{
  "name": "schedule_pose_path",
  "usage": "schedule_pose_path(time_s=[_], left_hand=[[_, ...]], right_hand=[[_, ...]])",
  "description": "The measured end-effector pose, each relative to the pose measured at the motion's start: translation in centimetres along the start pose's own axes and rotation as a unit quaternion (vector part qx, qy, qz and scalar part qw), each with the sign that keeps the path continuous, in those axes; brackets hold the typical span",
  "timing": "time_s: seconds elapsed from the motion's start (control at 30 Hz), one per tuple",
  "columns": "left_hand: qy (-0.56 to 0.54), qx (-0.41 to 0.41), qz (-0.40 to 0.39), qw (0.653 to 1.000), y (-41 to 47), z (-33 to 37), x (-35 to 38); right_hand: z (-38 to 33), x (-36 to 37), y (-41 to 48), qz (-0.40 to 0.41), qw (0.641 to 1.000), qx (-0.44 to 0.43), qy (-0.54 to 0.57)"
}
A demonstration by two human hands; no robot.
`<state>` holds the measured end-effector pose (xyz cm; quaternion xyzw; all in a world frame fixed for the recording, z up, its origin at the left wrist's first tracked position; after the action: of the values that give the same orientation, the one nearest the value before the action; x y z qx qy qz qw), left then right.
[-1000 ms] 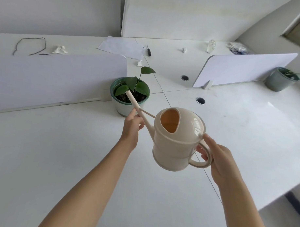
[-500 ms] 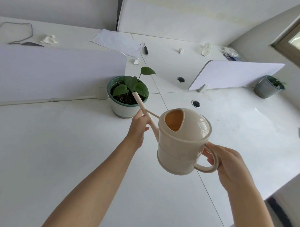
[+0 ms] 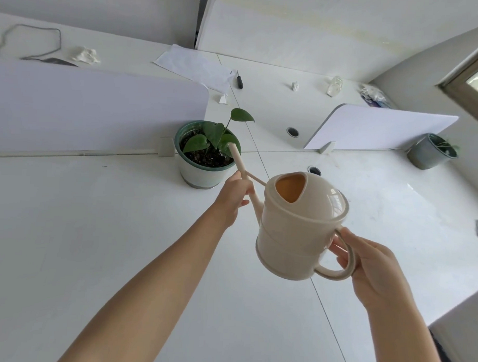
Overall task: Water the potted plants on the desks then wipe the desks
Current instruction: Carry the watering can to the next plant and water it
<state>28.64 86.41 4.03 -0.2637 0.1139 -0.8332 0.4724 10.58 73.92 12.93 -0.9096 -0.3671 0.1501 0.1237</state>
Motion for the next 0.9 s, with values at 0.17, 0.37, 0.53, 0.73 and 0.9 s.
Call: schedule_pose_path(time_s=[0.17,0.37,0.53,0.73,0.9], left_hand=[[0.003,-0.004,-0.012,1.0,0.3,-0.2,0.2],[-0.046,0.01,-0.003,0.999,-0.8,-0.2,-0.9],[-0.034,0.026,0.017,0.999,-1.1,0.3,-3.0],[-0.021,0.033,0.037,0.999,-1.1,1.2,-4.7],[-0.019,0.022,0.043,0.999,-1.8,0.3,-4.8]], right_hand=[[-0.3,0.1,-0.2,-0.013,1.0,-0.006,-0.007],[-0.5,0.5,-0.7,-0.024,1.0,-0.015,0.004],[-0.7,2.1,-1.4,-0.062,0.998,-0.004,-0.002],[-0.7,3.9,-2.2,-0.09,0.996,-0.005,0.012],[0.3,3.4,-2.1,-0.08,0.997,-0.001,0.004]])
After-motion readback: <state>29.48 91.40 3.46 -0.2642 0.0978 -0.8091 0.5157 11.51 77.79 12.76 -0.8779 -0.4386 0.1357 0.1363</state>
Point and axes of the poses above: each hand's wrist, its own y-axis towards the middle knuckle, its own x-axis out of the palm, z = x × y, the point moved 4 cm from there along y, towards the middle knuckle, and after that the axes turned 2 degrees about -x, right-handed, at the moved point
